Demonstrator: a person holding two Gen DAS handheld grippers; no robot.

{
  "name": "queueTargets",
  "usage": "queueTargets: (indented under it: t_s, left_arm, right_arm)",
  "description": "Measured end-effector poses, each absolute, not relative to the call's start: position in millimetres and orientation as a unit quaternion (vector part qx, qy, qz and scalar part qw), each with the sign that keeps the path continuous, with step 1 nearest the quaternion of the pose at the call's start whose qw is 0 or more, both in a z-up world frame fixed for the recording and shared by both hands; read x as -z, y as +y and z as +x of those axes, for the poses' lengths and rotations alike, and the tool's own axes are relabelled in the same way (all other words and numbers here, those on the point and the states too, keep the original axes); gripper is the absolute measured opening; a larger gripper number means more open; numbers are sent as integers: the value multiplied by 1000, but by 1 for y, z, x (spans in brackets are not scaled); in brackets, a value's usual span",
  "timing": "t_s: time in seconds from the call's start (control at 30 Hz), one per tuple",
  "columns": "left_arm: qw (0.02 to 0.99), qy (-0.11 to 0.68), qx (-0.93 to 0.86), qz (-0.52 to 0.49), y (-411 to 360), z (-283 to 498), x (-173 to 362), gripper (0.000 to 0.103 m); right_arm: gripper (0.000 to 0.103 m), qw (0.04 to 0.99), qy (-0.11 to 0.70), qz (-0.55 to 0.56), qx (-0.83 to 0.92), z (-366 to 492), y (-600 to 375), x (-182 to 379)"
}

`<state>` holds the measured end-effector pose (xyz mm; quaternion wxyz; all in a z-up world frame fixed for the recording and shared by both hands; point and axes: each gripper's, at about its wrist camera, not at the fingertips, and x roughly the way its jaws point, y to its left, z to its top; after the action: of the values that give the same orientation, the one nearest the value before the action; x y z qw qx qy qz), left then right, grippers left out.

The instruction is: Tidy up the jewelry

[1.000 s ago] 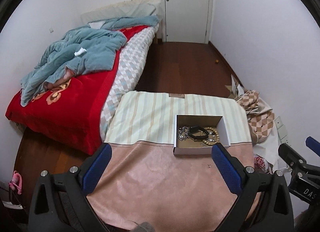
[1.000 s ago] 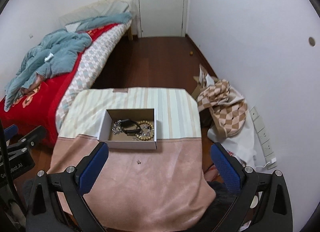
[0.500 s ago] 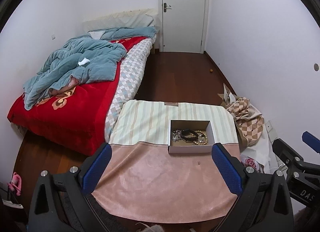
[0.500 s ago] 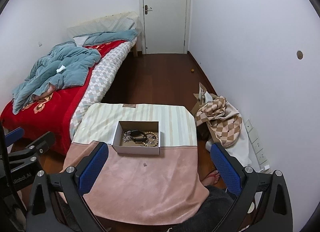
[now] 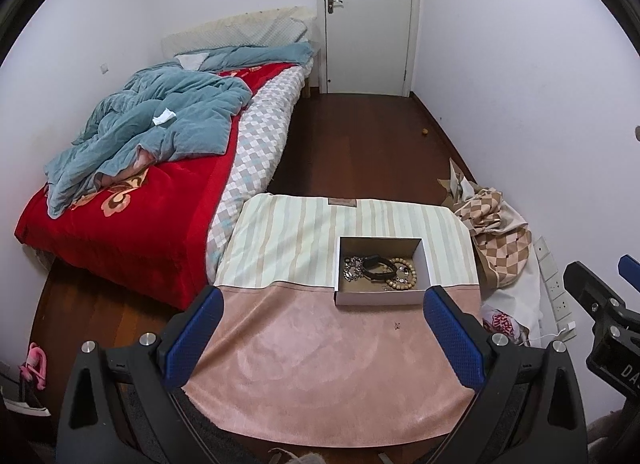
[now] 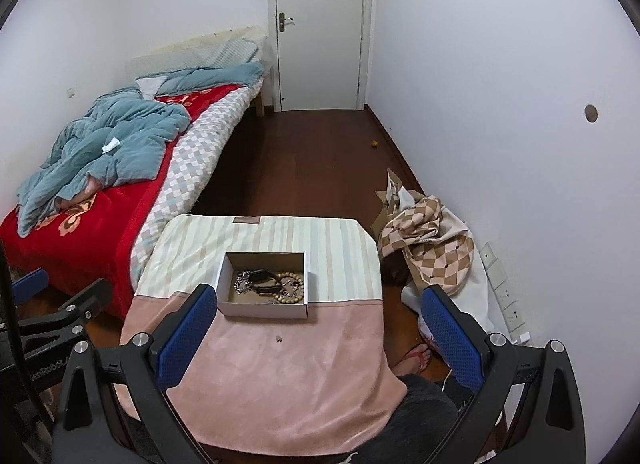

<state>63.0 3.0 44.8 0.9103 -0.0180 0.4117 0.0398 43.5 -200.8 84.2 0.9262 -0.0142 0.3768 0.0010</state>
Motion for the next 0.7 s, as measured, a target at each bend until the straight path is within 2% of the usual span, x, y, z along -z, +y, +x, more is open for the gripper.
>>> queueTargets:
  t_s: [0.7]
  left_arm:
    - [880, 472, -53, -5, -8, 143, -9, 102]
  right_arm:
    - [103, 900, 436, -15, 16, 136, -207, -34]
